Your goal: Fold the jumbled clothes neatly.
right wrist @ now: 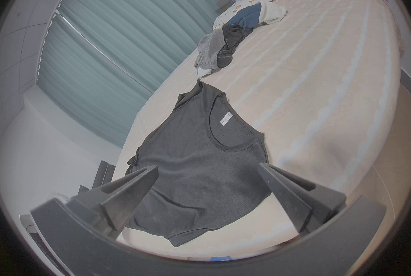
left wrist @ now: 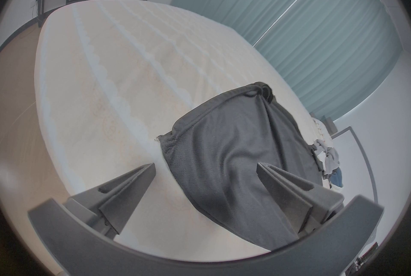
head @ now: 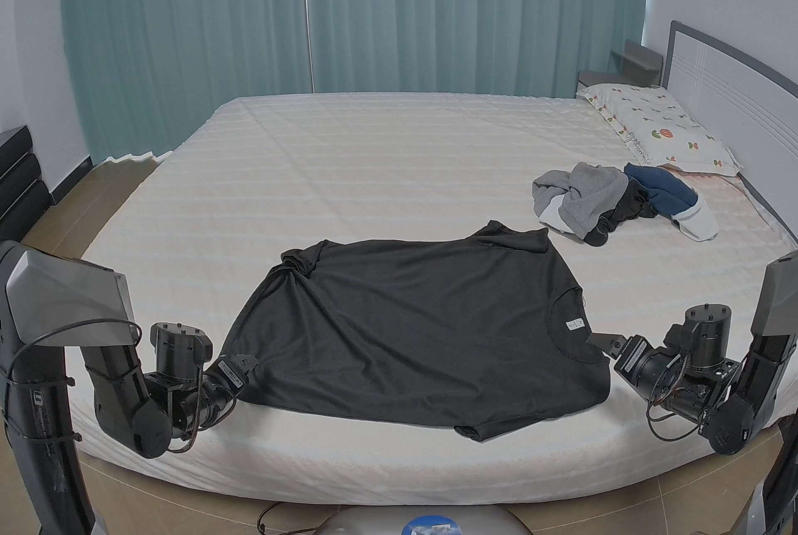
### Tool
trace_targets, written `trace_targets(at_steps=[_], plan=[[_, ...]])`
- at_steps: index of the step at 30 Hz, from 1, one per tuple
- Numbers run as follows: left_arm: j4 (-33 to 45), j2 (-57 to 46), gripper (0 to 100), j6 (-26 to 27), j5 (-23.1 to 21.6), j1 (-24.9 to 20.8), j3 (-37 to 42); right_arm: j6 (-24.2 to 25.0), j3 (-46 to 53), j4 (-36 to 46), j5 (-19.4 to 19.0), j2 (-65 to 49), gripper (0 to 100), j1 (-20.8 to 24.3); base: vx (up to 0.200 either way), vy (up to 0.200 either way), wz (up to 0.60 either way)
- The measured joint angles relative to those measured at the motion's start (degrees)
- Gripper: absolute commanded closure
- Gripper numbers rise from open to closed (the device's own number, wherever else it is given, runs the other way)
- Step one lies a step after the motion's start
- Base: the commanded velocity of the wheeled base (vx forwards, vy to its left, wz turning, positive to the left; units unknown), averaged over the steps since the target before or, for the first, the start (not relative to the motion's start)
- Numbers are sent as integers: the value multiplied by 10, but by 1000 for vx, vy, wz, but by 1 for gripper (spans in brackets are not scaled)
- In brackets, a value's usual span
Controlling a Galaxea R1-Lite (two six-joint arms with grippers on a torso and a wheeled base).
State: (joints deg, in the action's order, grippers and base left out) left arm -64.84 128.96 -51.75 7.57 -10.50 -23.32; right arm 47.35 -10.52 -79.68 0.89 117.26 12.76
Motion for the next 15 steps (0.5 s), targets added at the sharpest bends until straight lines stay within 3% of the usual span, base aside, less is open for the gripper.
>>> trace_targets(at_steps=[6,7,15], plan=[[7,7,0,0,1,5,-19,-4,-1,0,1,-1,0,-2,0,0,0],[7,7,100,0,1,5,-20,-4,-1,1,1,0,0,-2,0,0,0],[5,2,100,2,36,3,-20,-15,-7,1,1,29,0,2,0,0,0]])
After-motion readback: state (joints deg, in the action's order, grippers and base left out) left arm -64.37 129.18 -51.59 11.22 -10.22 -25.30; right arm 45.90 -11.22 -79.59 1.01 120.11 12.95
